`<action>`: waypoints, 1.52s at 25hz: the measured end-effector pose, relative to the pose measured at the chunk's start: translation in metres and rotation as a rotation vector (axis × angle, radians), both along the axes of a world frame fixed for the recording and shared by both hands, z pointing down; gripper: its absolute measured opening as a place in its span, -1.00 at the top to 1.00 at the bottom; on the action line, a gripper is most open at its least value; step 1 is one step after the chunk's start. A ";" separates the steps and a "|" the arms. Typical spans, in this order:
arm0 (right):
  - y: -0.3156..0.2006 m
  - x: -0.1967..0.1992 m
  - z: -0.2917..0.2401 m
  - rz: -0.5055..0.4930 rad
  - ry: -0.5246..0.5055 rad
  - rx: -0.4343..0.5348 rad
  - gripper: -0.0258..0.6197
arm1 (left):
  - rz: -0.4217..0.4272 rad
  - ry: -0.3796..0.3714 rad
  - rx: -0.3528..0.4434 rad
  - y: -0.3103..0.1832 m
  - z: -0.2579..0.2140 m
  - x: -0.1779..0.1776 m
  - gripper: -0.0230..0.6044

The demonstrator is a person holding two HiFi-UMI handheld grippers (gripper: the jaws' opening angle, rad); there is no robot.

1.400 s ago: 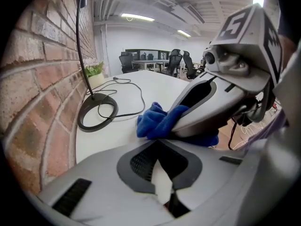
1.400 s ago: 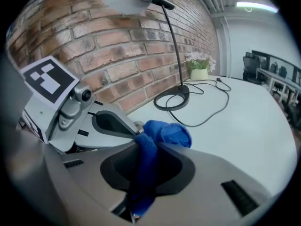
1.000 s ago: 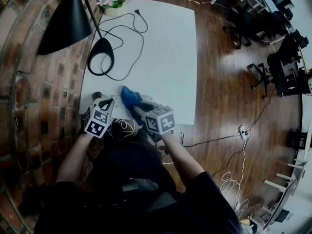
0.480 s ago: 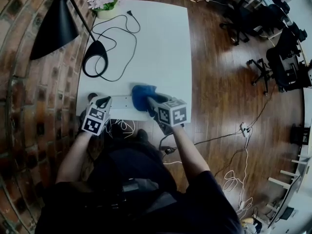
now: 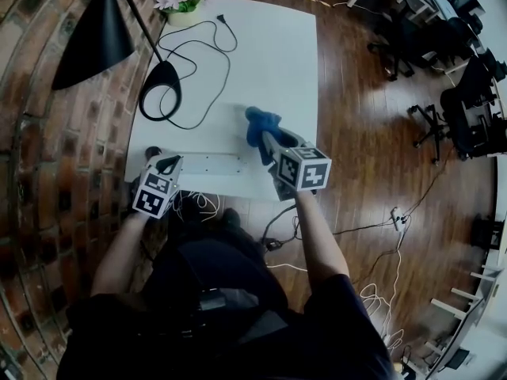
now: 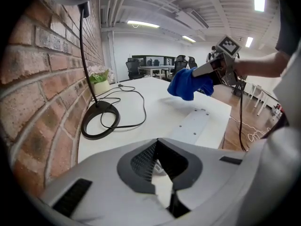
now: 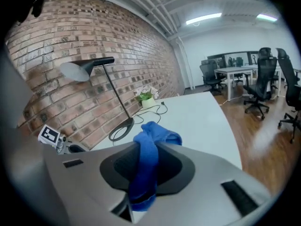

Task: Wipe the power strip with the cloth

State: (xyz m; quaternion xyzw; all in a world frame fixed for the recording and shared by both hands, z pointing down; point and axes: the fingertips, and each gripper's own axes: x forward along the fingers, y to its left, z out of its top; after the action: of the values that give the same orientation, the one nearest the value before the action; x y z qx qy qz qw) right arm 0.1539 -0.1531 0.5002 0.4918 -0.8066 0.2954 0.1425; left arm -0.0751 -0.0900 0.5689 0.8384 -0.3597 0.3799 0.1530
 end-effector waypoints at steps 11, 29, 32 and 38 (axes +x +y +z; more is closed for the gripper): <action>0.017 0.000 0.060 -0.124 0.174 -0.074 0.11 | 0.012 -0.008 -0.023 0.004 0.005 0.000 0.91; 0.081 -0.134 0.092 -1.056 0.545 -0.177 -0.01 | 0.053 0.010 -0.048 0.015 0.015 0.000 0.90; 0.077 -0.136 0.097 -1.064 0.530 -0.211 -0.01 | 0.045 0.038 -0.052 0.014 0.015 -0.002 0.90; 0.093 -0.144 0.102 -1.157 0.525 -0.221 -0.02 | 0.042 0.057 -0.059 0.013 0.016 -0.005 0.90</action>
State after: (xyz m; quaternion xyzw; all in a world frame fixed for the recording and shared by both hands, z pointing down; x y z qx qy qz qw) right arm 0.0099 -0.0597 0.6024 0.0159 -0.8445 0.1222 0.5212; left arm -0.0799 -0.0770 0.5851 0.8514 -0.3260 0.3696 0.1799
